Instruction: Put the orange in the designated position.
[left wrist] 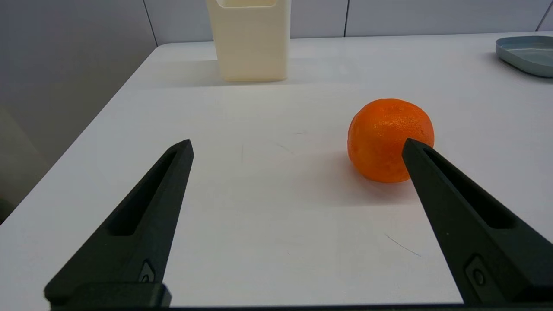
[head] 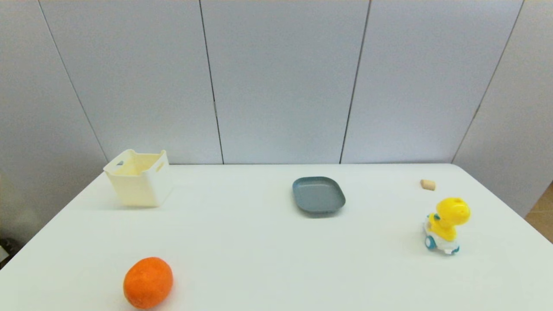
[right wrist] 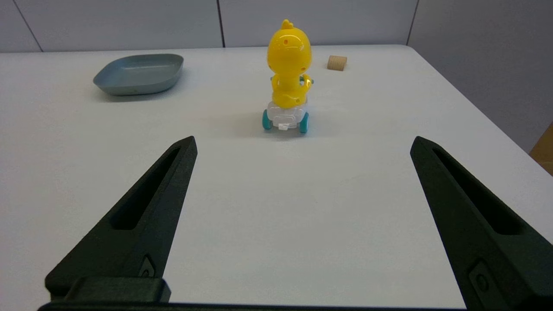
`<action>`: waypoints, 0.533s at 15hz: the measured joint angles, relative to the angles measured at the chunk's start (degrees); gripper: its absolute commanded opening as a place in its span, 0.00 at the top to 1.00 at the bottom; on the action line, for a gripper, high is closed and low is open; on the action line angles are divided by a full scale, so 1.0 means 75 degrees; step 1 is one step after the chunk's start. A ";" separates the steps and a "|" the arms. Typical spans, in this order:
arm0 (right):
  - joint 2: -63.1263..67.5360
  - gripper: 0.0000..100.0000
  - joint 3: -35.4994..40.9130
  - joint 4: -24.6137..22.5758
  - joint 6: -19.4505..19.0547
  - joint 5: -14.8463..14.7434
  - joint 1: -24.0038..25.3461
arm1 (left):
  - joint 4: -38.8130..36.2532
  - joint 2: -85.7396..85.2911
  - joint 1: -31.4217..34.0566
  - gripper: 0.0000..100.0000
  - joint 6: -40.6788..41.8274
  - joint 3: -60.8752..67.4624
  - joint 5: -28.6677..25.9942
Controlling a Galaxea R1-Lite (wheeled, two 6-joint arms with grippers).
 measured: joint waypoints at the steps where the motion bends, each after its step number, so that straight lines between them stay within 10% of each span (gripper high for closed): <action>1: 0.0000 0.00 0.0000 0.0000 0.0021 -0.0003 0.0000 | 0.0000 0.0000 0.0000 0.00 -0.0003 0.0000 0.0000; 8: 0.0000 0.00 0.0000 0.0000 0.0044 -0.0011 0.0000 | 0.0000 0.0000 0.0000 0.00 0.0000 0.0000 0.0000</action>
